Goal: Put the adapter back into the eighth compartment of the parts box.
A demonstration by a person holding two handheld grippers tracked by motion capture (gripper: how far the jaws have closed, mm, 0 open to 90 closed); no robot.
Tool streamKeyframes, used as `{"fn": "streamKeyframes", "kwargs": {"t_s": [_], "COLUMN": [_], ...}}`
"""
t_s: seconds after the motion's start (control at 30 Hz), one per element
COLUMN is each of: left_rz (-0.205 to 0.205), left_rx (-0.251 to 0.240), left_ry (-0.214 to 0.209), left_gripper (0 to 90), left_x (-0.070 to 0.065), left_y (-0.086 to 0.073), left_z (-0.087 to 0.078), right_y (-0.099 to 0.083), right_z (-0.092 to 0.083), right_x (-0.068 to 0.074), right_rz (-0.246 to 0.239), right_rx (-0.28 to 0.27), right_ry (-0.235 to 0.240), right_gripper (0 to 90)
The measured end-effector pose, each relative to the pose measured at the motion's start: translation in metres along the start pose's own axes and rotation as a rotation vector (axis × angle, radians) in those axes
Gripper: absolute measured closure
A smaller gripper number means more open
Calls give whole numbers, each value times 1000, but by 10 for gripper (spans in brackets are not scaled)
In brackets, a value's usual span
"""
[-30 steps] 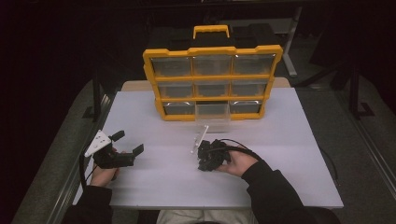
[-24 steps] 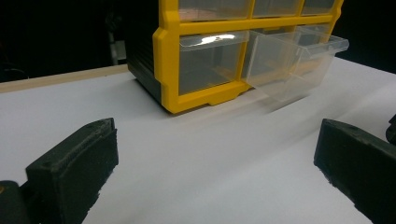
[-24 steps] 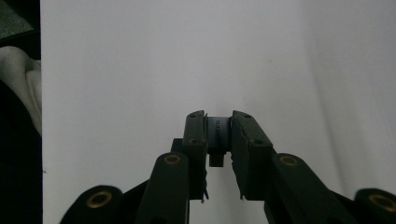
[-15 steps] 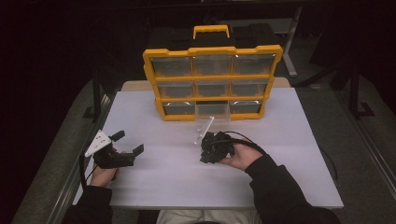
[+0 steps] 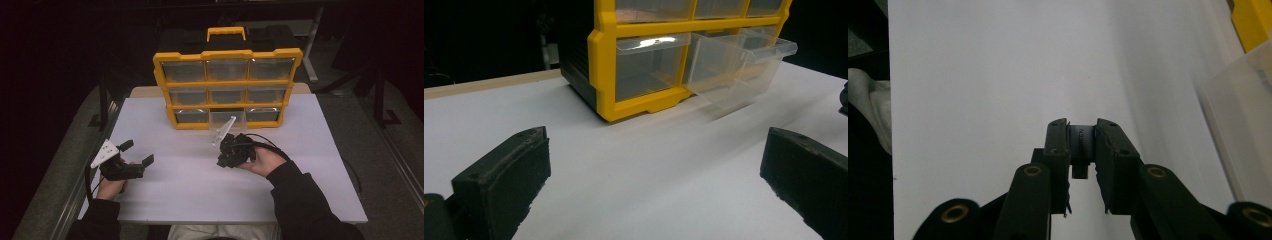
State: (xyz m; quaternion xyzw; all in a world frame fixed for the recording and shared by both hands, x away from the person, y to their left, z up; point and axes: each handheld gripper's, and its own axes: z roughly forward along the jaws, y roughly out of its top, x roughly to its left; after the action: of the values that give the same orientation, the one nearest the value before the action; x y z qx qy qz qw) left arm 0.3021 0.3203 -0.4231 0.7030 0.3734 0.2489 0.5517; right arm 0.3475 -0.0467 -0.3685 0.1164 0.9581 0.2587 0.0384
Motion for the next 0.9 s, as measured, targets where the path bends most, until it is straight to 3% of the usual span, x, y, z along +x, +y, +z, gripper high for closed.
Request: {"fn": "streamKeyframes", "kwargs": {"t_s": [0.9], "left_rz": [-3], "left_rx": [-3], "left_ry": [-1], "left_gripper": [0], "left_x": [0], "left_y": [0], "left_z": [0], "right_y": [0], "right_z": [-29], "right_x": [-16], "right_rz": [26], "right_rx": [-29], "right_ry": [-51], "right_gripper": [745]}}
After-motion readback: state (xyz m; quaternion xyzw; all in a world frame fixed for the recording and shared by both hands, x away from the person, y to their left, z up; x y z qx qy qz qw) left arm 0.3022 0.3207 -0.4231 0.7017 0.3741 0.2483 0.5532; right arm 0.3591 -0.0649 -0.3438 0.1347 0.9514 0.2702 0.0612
